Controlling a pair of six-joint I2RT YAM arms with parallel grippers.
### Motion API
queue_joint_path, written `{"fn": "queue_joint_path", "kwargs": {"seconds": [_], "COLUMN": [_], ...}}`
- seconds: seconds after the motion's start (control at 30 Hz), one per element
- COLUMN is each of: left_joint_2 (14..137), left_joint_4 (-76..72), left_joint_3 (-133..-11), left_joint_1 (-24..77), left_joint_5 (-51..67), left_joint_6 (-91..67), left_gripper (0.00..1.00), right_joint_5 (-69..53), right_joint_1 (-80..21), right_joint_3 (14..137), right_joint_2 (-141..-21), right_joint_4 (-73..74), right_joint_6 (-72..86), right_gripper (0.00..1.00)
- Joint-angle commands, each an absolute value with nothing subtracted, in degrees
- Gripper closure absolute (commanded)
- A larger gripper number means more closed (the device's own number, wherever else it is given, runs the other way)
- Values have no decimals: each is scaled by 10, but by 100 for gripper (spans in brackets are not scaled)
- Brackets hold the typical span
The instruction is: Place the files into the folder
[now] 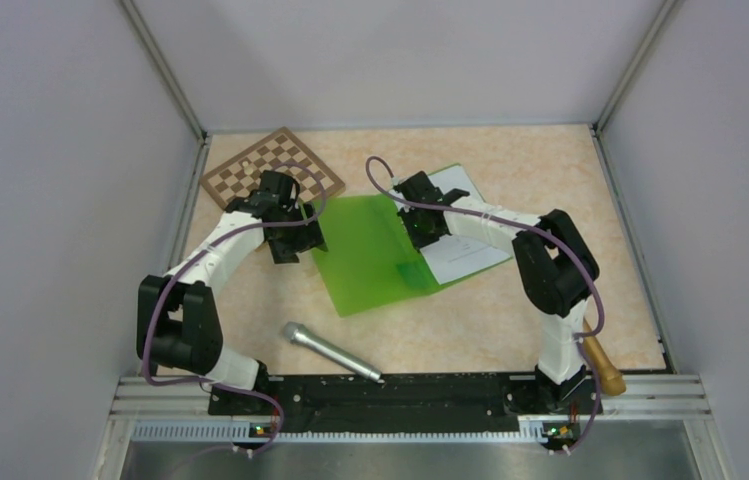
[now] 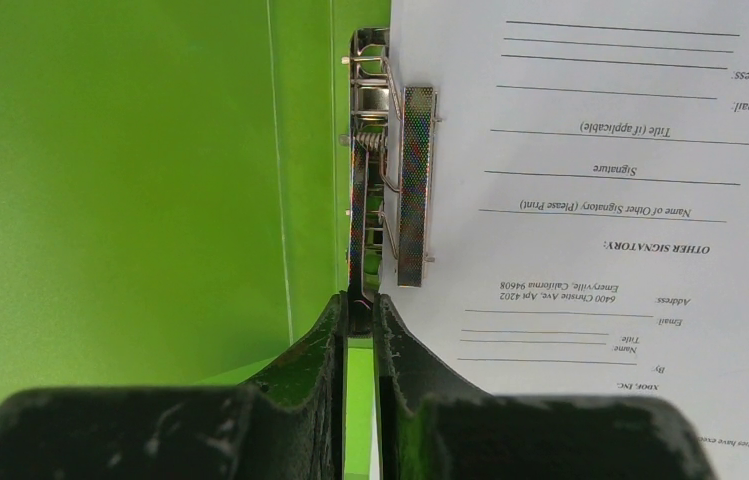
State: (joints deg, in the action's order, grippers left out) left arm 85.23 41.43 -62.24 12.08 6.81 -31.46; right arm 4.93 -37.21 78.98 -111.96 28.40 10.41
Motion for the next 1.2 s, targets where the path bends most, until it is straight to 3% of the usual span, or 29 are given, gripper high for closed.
{"fn": "queue_joint_path", "kwargs": {"seconds": [0.0,0.27,0.53,0.9,0.97,1.07,1.17], "left_joint_2": [837,834,828,769,760,758,771], "left_joint_4": [393,352,339,98,67,79,131], "left_joint_3": [-625,-601,-587,-488,-478,-487,-512], "left_joint_1": [118,118,112,101,102,102,102], "left_joint_5": [80,144,137,356,369,358,336], "left_joint_6": [-317,-322,-334,-451,-468,-460,-431], "left_gripper": [23,20,37,45,53,78,86], "right_joint_5": [57,19,8,-35,-45,-73,-78], "right_joint_1": [-365,-361,-353,-335,-330,-323,-322], "right_joint_3": [792,796,789,782,783,783,784], "right_joint_2": [-1132,-1131,-1128,-1117,-1116,-1116,-1116], "right_joint_4": [363,359,349,337,337,336,336], "right_joint_6": [82,83,94,107,108,108,106], "right_gripper": [100,100,100,100,100,100,100]}}
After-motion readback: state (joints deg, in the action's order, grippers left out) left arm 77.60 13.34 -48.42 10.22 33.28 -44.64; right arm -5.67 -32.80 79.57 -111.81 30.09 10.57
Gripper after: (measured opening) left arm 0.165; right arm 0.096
